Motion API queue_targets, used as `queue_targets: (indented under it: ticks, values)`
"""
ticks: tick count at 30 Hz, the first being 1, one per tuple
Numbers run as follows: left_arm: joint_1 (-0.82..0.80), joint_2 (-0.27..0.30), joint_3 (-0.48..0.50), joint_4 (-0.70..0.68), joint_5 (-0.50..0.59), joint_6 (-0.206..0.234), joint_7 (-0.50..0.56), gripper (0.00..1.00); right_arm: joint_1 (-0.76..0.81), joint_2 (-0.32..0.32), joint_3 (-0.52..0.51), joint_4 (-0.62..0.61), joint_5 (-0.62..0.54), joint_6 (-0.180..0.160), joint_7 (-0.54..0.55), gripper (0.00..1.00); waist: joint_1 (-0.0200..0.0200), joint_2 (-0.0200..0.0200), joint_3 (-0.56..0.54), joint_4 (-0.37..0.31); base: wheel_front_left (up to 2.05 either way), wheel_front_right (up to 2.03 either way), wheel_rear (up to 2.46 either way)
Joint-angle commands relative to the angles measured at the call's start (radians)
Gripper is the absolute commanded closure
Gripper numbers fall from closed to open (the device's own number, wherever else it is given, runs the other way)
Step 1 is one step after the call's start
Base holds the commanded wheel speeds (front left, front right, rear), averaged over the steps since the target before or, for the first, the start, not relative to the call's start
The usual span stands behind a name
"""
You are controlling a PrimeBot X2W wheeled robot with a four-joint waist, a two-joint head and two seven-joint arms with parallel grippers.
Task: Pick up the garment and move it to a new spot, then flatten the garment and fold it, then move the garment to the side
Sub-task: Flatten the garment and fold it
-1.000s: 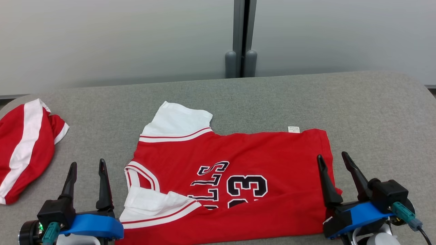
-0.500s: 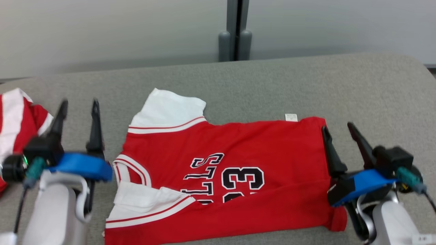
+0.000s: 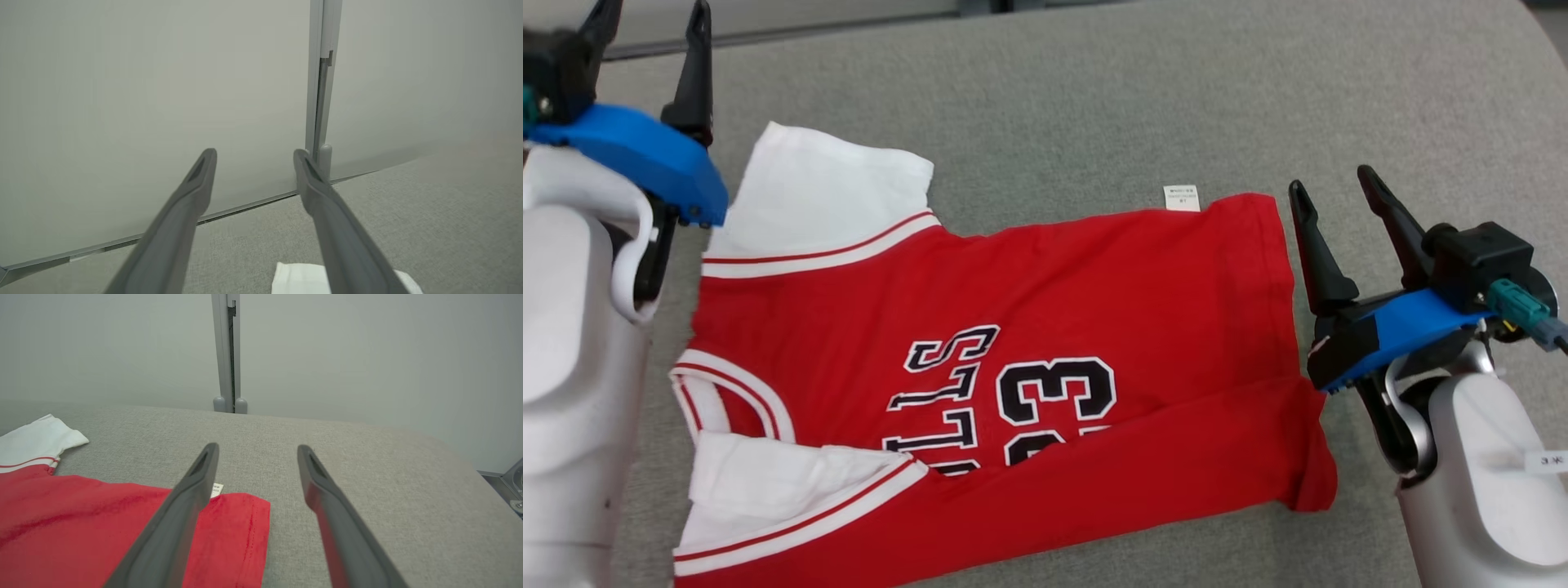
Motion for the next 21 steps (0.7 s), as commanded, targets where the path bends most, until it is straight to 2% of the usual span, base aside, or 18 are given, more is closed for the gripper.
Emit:
queue_targets:
  ticks: [1,6,11,21]
  values:
    - [-0.037,0.019,-0.028,0.023,-0.019,-0.002,0.016,0.00,-0.023,0.000,0.005,-0.001,0.010,0.000,-0.007,0.00,-0.0002,-0.0001,0.022,-0.005,0.00,0.00,0.00]
    - [-0.112,0.062,-0.143,0.108,-0.100,-0.002,0.083,0.00,-0.045,0.007,0.014,0.003,0.016,0.000,-0.021,0.00,-0.0002,-0.0001,0.071,-0.032,0.00,0.00,0.00]
    - [-0.138,0.081,-0.228,0.189,-0.182,-0.002,0.143,0.00,-0.059,0.009,0.020,0.015,0.022,0.000,-0.035,0.00,-0.0002,-0.0001,0.098,-0.046,0.00,0.00,0.00]
    - [-0.124,0.105,-0.338,0.264,-0.335,-0.002,0.150,0.00,-0.090,0.011,0.027,0.035,0.035,0.000,-0.052,0.00,-0.0002,-0.0001,0.141,-0.065,0.00,0.00,0.00]
